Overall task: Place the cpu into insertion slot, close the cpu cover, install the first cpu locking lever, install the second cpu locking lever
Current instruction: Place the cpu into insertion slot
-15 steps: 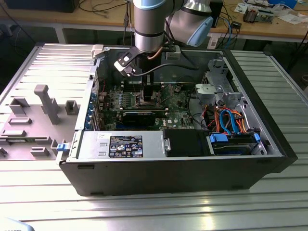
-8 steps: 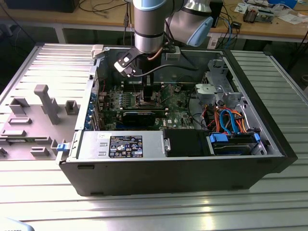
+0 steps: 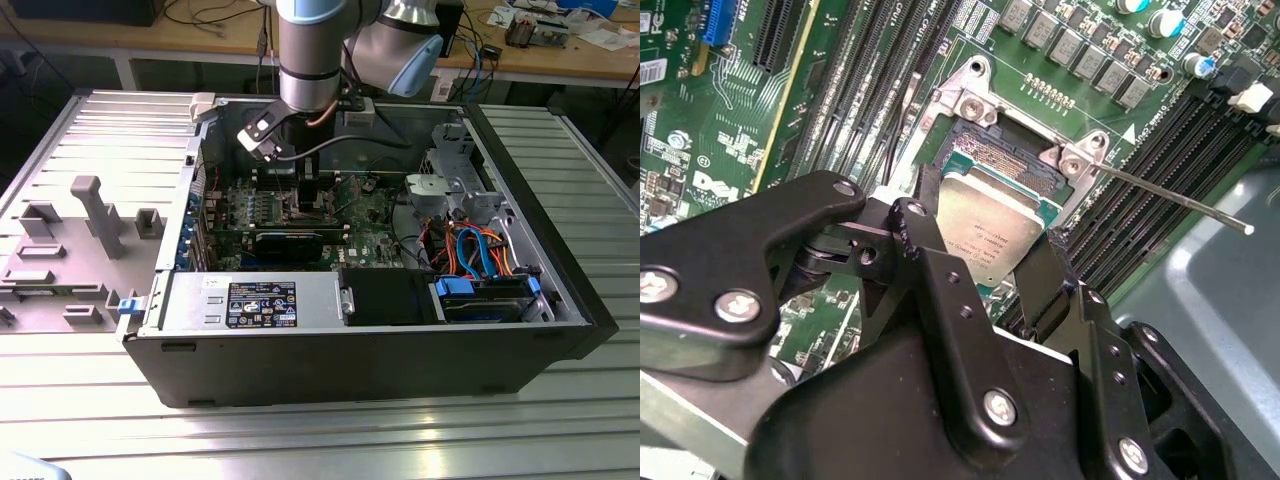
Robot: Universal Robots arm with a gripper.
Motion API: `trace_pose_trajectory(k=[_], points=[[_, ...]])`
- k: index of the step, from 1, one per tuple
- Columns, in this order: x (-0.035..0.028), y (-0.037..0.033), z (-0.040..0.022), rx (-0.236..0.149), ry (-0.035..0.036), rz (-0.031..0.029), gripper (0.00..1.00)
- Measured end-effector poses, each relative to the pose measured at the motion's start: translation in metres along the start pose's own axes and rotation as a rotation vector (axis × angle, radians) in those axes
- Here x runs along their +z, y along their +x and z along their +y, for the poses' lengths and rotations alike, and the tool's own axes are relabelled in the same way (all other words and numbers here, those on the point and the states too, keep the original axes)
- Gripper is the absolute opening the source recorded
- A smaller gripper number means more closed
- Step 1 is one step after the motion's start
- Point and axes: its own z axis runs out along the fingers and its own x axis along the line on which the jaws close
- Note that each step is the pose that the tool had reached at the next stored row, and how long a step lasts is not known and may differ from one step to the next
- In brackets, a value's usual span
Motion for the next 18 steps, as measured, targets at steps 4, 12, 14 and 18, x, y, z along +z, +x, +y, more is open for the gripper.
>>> trace_pose_trajectory(k=[4, 12, 14, 18], points=[[0.0012, 0.0000, 0.0000, 0.000, 0.0000, 0.0000, 0.55], [0.0037, 0.0001, -0.0001, 0.000, 0.0000, 0.0000, 0.55], [0.0052, 0.0001, -0.0001, 0.000, -0.0001, 0.0002, 0.55], [0.0080, 0.0002, -0.0001, 0.000, 0.0000, 0.0001, 0.55]])
